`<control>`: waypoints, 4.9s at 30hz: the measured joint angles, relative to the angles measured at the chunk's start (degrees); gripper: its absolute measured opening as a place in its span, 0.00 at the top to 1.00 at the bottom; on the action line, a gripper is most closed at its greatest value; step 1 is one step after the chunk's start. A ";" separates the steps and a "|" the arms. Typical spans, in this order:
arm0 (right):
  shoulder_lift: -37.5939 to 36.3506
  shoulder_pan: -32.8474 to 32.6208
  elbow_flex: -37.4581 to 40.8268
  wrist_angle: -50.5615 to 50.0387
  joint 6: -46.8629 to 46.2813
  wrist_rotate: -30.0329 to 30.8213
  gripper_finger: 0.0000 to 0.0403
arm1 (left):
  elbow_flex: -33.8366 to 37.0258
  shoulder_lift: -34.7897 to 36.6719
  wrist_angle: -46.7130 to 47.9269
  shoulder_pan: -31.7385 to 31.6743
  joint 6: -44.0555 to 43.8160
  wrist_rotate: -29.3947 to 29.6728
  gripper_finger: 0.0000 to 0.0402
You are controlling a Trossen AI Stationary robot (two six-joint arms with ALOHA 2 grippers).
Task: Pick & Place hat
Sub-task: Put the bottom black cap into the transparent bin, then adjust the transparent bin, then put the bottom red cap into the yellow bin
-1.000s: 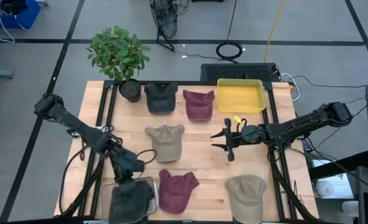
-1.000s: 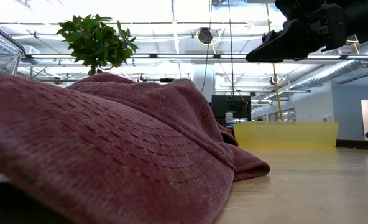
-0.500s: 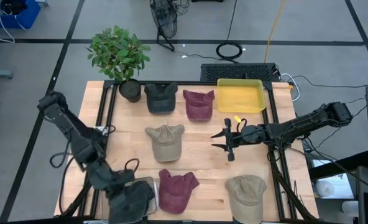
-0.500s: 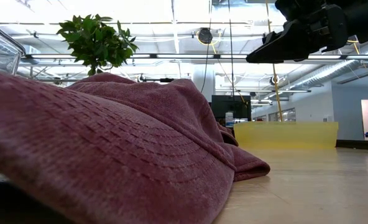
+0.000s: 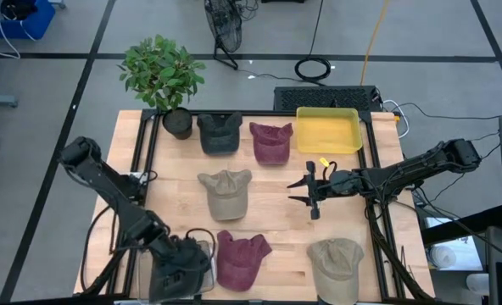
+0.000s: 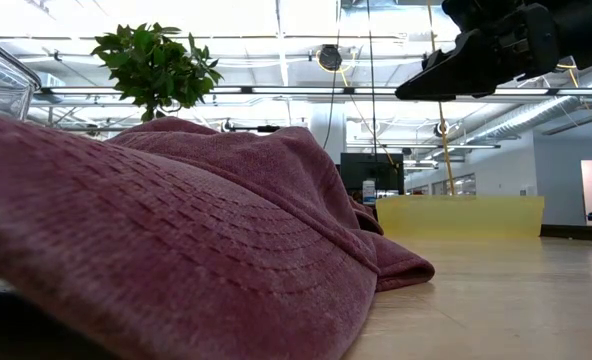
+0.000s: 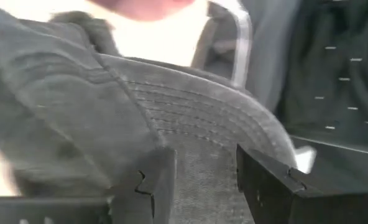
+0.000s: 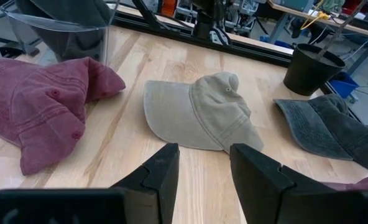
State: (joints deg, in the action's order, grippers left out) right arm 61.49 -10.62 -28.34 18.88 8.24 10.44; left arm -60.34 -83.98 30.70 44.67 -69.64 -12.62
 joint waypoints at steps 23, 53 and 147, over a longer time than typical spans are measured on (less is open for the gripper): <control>0.02 0.01 0.00 -0.42 -0.07 -0.04 0.68 | 6.11 0.43 -1.47 -3.03 6.02 3.45 0.57; 0.02 0.00 0.00 -0.73 -0.08 -0.03 0.68 | 16.59 0.11 -22.22 -2.06 14.51 10.29 0.57; 0.02 -0.01 0.00 1.38 -2.47 -0.02 0.68 | 16.59 9.13 -35.75 -23.60 44.45 3.64 0.57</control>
State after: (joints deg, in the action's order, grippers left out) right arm 61.52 -10.63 -28.34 20.26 5.77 10.41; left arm -43.75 -74.85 -5.04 21.07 -25.19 -8.99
